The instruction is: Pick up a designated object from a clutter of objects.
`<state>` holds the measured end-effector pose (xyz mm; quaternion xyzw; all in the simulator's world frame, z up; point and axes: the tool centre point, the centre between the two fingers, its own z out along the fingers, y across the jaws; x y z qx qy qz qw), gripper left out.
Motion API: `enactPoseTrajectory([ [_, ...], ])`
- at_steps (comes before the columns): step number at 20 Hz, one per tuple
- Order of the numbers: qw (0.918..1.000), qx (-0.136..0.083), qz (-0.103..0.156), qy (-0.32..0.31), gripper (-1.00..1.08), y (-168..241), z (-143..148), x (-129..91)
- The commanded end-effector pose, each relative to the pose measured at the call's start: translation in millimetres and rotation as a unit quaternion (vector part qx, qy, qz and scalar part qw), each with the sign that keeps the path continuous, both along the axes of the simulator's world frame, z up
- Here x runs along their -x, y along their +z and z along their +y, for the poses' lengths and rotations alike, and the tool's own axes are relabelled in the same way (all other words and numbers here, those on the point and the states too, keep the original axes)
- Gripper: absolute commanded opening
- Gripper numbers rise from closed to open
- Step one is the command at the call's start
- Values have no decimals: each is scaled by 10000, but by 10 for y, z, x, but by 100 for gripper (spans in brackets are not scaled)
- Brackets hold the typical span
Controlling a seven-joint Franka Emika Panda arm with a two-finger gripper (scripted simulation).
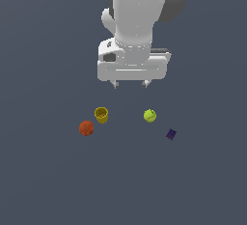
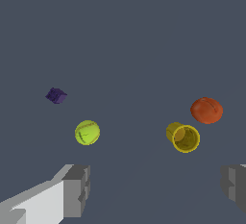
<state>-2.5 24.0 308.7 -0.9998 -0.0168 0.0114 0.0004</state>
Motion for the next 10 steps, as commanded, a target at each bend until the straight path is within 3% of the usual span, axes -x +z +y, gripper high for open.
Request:
enactPoseTrajectory([
  [1, 10000, 0, 0, 0, 100, 0, 0, 0],
  [10, 9992, -48, -158, 360, 100, 125, 356, -44],
])
